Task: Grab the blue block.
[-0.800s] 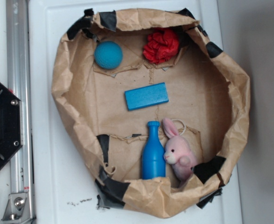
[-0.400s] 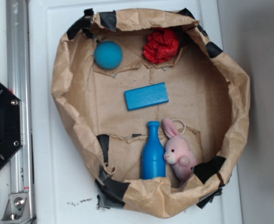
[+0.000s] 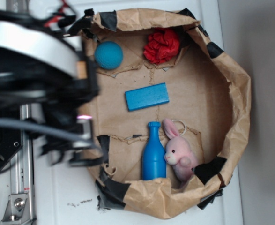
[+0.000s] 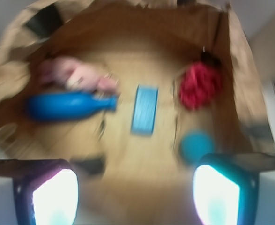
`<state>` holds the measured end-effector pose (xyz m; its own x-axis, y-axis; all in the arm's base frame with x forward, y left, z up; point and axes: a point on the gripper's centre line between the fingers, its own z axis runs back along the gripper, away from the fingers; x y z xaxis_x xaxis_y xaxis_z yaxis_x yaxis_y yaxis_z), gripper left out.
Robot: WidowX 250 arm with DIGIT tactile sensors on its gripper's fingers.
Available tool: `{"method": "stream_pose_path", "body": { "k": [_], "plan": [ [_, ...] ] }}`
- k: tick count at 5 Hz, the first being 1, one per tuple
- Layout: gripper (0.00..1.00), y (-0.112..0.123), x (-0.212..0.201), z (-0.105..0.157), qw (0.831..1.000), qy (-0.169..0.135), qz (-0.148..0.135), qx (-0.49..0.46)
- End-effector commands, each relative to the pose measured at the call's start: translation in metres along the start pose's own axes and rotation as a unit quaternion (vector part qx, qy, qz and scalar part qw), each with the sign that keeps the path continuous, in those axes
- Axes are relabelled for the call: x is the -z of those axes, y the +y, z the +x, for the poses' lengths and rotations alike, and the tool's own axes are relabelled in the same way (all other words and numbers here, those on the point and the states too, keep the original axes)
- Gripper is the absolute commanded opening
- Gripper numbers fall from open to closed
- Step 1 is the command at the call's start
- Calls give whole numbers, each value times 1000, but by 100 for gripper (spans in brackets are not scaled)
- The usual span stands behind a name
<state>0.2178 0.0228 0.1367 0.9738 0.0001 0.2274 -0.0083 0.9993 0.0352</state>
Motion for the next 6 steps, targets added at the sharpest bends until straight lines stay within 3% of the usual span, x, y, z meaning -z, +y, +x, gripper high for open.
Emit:
{"method": "stream_pose_path", "body": {
  "k": [1,2,4,5,6],
  "plan": [
    [100,12,75,28,998,46,0,-49],
    [100,2,103,13,997,77,-2,-29],
    [100,-9,138,28,995,95,-17,7],
    [85,-5,146,27,994,102,-27,7],
    [0,-2,135,22,994,110,-18,0]
  ]
}}
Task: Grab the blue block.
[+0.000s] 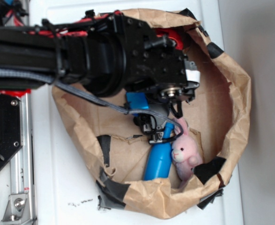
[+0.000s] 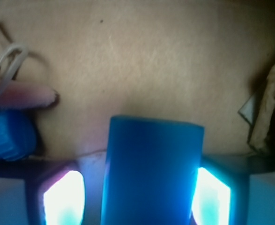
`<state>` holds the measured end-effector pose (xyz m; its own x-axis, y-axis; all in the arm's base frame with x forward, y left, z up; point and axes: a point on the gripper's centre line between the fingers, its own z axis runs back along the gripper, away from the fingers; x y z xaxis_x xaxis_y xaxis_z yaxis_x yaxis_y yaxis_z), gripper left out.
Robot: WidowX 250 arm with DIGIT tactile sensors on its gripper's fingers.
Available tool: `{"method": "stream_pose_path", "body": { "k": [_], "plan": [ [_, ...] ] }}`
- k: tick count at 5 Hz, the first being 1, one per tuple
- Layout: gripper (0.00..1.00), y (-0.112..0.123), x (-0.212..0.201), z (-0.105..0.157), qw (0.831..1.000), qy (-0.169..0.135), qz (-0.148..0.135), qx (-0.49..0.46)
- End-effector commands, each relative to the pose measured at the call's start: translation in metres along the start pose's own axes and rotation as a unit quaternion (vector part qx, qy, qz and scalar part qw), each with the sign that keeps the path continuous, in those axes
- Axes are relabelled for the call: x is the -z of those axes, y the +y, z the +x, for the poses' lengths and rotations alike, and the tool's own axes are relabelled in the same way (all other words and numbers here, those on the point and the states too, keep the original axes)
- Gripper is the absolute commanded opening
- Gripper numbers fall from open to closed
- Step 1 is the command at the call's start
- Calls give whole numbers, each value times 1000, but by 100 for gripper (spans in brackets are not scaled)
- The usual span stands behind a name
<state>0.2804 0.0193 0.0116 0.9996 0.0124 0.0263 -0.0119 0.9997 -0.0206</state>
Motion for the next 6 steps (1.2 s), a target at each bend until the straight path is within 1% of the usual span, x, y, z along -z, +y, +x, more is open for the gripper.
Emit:
{"method": "stream_pose_path", "body": {
  "k": [1,2,3,4,5,6],
  "plan": [
    [0,10,-15,-17,1000,13,-1,-11],
    [0,16,-43,-21,1000,5,12,-25],
    [0,16,-86,-24,999,1,30,-36],
    [0,4,-136,-29,999,-8,28,-46],
    [0,-7,-169,-32,999,-4,21,-46],
    [0,-11,-174,-35,998,-17,30,-47]
  ]
}}
